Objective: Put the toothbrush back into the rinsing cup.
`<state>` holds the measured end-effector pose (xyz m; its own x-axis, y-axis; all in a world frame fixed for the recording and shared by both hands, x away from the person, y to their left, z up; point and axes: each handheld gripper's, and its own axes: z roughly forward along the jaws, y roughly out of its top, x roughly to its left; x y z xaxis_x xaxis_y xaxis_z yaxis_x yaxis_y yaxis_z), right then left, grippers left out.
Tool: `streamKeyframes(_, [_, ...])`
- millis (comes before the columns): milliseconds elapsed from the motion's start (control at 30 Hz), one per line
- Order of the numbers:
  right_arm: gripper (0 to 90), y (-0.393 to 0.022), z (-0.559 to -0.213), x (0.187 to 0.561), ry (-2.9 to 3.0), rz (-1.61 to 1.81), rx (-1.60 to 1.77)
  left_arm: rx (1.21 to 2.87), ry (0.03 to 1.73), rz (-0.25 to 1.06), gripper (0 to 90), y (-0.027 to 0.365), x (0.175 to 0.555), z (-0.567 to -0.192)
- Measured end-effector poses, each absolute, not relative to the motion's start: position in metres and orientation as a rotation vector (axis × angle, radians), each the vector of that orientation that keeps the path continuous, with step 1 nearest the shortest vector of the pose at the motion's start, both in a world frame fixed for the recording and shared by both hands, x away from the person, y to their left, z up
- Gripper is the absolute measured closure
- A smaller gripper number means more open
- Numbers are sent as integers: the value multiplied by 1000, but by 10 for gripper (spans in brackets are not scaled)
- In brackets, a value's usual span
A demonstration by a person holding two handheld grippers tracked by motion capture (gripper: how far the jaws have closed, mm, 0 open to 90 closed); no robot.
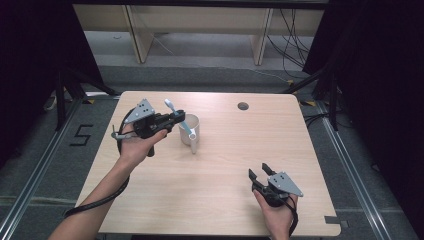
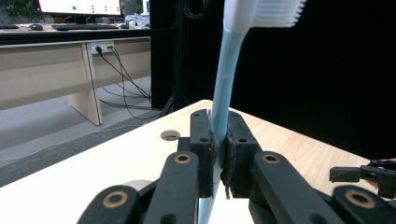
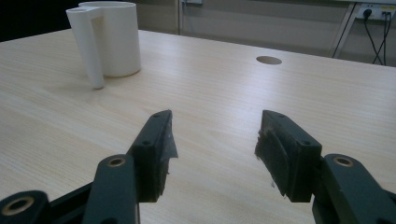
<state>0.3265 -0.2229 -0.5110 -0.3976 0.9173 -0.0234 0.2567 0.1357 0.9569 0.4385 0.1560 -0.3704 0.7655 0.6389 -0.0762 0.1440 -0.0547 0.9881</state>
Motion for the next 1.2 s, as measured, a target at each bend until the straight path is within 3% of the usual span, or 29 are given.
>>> streamKeyframes(1200, [453, -223, -511, 326, 1770, 1282, 1135, 1670, 660, 455, 831, 143, 454, -388])
